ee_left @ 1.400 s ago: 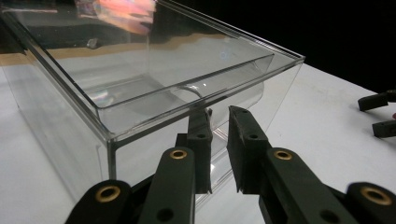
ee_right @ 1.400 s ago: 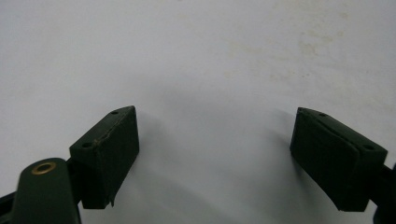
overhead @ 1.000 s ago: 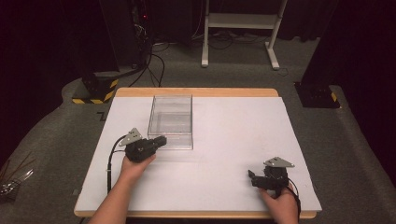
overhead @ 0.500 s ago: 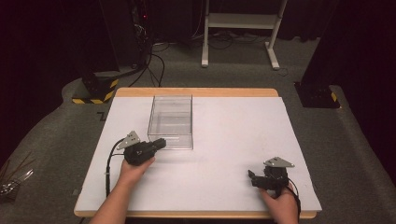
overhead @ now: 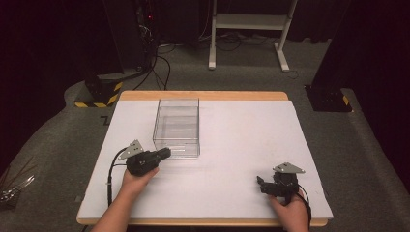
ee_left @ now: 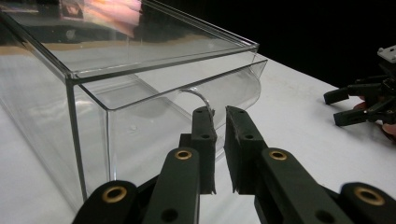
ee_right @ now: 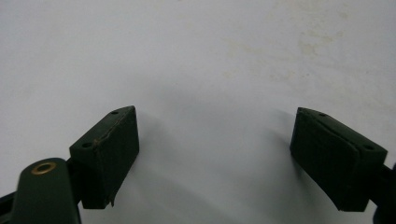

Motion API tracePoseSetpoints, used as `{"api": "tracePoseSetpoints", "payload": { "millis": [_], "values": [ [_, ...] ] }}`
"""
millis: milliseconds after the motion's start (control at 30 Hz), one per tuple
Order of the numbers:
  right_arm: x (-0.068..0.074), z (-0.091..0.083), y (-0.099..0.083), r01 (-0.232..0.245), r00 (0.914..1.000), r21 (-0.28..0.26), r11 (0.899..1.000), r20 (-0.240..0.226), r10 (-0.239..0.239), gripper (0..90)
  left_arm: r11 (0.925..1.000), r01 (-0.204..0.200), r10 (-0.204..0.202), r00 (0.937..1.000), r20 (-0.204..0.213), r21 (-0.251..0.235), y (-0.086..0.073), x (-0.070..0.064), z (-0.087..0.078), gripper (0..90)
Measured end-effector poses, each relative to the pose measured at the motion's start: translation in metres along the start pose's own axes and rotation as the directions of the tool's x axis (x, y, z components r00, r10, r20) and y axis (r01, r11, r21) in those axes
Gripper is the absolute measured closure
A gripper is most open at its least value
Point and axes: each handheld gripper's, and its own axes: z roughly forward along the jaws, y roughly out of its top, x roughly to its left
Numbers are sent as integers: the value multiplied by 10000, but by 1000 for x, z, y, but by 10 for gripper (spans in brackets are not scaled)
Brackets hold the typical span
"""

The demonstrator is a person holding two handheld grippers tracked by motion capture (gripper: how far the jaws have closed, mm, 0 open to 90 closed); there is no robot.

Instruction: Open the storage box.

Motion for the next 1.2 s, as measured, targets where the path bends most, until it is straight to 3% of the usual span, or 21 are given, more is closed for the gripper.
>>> {"api": "tracePoseSetpoints", "payload": {
  "millis": [1200],
  "values": [
    [0, 0, 0, -3, 10000, 3, 10000, -5, 3, 156, 9997, -238, 236, 9981, 567, 21, -15, -26, -25, 838]
  ]
}}
